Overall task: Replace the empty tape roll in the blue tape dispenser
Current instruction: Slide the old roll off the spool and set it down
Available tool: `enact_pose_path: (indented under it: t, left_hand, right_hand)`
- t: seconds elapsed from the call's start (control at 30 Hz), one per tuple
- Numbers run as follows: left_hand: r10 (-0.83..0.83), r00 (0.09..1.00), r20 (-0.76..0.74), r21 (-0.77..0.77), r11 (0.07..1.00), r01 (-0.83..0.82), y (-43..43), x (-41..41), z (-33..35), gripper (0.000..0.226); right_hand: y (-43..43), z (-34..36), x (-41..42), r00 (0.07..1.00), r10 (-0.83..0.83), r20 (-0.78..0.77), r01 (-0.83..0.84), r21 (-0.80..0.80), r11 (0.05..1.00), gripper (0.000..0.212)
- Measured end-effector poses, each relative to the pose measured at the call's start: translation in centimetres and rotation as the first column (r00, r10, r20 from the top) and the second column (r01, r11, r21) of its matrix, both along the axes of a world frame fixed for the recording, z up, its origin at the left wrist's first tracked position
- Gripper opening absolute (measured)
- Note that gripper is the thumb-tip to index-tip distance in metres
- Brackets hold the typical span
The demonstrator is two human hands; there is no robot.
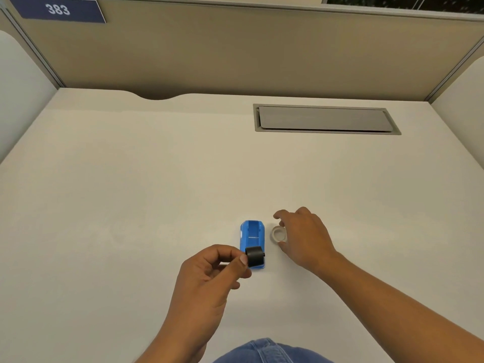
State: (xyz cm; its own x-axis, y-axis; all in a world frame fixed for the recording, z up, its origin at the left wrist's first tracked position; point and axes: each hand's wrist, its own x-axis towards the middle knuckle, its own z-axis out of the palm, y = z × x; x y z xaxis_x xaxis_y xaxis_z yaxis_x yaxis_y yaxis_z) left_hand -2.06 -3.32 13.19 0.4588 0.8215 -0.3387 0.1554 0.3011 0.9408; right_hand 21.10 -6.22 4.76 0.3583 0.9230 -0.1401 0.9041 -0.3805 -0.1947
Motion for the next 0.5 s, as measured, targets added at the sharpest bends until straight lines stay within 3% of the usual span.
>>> enact_pose_path:
  t: [0.17, 0.3, 0.5]
  left_hand:
    - [0.000, 1.000, 0.017, 0.016, 1.000, -0.001, 0.1, -0.1, -0.4, 0.007]
    - [0.014, 0.999, 0.037, 0.017, 1.000, -0.014, 0.1, -0.3, -0.7, 0.013]
    - [0.013, 0.998, 0.065, -0.001, 1.000, -0.013, -0.2, -0.3, -0.8, 0.011]
  right_hand:
    - [-0.3, 0.5, 0.5, 0.995, -0.003, -0.100, 0.001, -0.020, 1.000, 0.061]
    - [-1.5, 1.5, 2.3, 0.984, -0.094, -0.150, 0.097, 0.017, 0.995, 0.060]
    - [-3.3, 1.4, 3.2, 0.973, -0.164, -0.163, 0.151, -0.087, 0.985, 0.067]
